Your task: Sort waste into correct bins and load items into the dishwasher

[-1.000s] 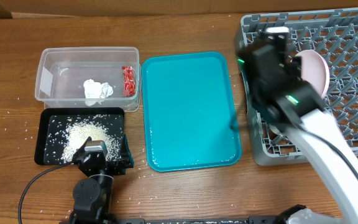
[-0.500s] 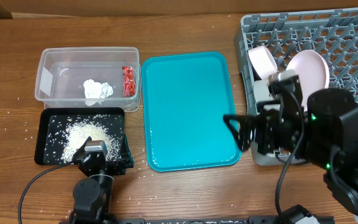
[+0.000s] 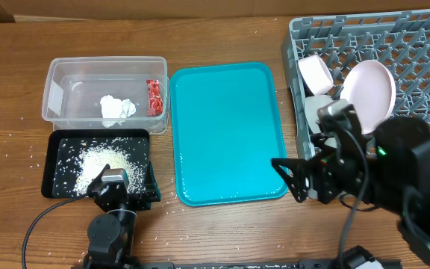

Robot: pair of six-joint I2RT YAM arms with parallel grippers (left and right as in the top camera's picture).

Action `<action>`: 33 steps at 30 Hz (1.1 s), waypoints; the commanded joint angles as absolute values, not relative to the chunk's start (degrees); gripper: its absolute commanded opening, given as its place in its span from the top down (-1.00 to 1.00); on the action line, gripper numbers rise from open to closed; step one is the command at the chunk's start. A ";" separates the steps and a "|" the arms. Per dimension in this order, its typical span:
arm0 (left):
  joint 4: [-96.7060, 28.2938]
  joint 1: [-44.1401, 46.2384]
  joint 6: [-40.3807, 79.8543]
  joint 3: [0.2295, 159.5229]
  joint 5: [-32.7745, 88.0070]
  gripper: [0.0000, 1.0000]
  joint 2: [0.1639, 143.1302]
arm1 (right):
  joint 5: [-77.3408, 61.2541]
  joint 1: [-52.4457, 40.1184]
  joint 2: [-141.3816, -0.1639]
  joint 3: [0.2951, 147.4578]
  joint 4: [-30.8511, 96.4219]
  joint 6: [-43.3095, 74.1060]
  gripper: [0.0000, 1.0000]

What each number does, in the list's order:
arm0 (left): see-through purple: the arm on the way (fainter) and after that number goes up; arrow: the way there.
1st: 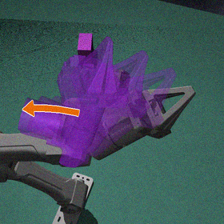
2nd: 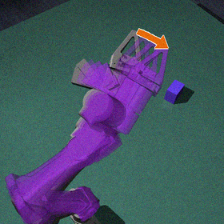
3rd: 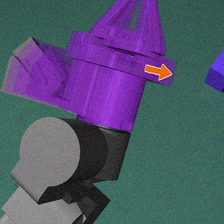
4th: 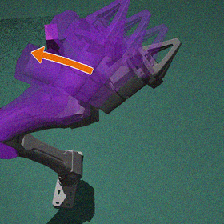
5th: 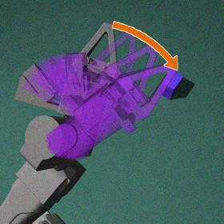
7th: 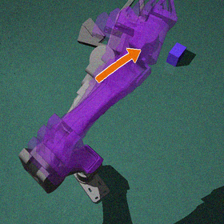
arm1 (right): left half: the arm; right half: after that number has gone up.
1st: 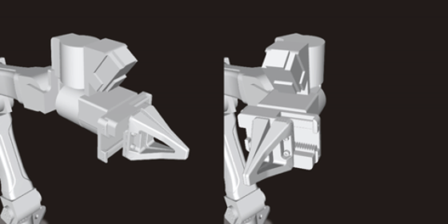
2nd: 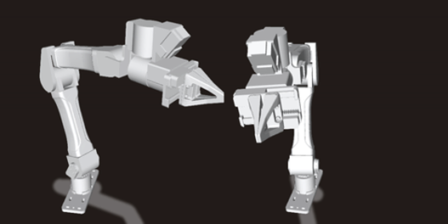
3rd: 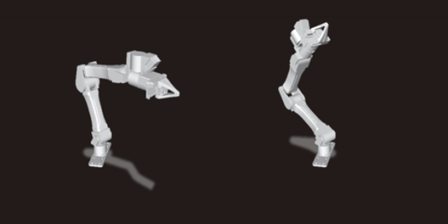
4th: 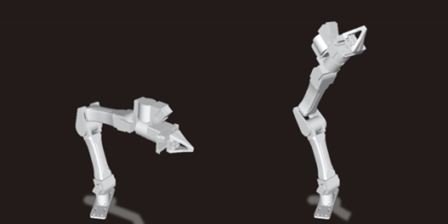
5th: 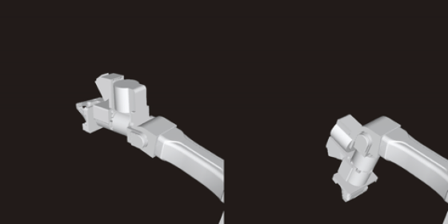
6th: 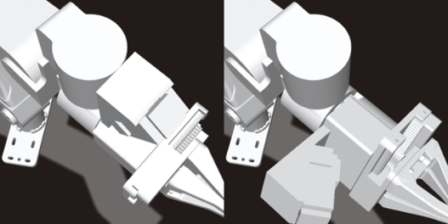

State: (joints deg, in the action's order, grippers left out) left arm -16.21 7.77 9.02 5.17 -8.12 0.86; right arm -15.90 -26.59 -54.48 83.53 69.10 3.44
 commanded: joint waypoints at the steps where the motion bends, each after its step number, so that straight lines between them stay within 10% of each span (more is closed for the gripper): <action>1: -16.01 7.35 9.63 4.97 -7.88 -1.00 0.32 | -6.94 -25.54 -50.19 85.30 66.57 -4.73 -0.99; 33: -16.01 7.35 9.63 4.97 -7.88 -1.00 0.32 | -9.56 -8.49 -0.16 13.06 23.90 -4.23 -1.00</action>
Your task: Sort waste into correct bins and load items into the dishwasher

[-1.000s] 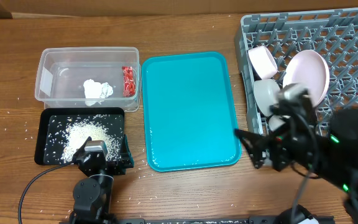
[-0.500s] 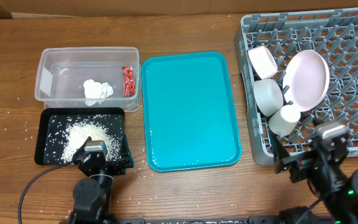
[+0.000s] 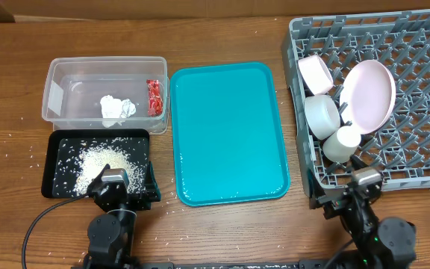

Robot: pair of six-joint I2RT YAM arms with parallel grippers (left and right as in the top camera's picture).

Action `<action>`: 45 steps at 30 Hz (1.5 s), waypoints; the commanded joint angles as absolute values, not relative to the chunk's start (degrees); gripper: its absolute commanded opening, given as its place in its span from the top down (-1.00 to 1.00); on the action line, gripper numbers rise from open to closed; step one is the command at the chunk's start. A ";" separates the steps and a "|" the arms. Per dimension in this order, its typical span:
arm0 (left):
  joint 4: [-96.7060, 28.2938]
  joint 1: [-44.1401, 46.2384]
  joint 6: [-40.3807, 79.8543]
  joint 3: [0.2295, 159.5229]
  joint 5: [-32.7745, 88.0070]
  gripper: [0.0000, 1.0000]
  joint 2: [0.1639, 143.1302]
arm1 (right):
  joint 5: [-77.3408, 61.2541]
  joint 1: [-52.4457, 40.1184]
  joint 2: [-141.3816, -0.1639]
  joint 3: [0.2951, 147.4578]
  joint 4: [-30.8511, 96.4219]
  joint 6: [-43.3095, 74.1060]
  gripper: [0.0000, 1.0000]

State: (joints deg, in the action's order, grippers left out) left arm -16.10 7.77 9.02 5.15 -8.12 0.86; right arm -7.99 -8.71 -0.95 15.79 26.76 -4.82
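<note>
The teal tray [image 3: 230,134] in the middle of the table lies bare. On the right, the grey dish rack [image 3: 416,45] holds a pink bowl [image 3: 316,73], a pink plate [image 3: 370,96] standing on edge, a white bowl [image 3: 322,116] and a white cup [image 3: 341,143]. A clear bin [image 3: 60,75] at the back left holds crumpled white paper [image 3: 116,107] and a red wrapper [image 3: 154,97]. A black bin [image 3: 51,175] below it holds rice [image 3: 104,163]. My left gripper [image 3: 152,191] rests at the black bin's front right corner. My right gripper [image 3: 321,200] sits low at the rack's front left corner. The overhead view does not show either gripper's opening.
Loose rice grains are scattered on the wooden table [image 3: 13,134] around the black bin and along the tray's front edge. Both arm bases stand at the table's front edge, the left [image 3: 110,228] below the black bin and the right [image 3: 375,232] below the rack.
My right arm was stretched over the rack's front left part with its gripper open above the tray's front right corner. It is now pulled back to the front edge, uncovering the white cup. The left arm is unchanged.
</note>
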 commanded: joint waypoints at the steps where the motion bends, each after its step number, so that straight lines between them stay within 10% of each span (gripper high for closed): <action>1: -16.01 7.35 9.63 4.97 -7.86 -1.00 0.32 | -10.13 -8.49 -0.16 11.94 22.39 -4.21 -1.00; 45: -16.01 7.35 9.63 4.97 -7.88 -1.00 0.32 | -18.98 -8.60 -0.16 0.45 3.05 -4.29 -1.00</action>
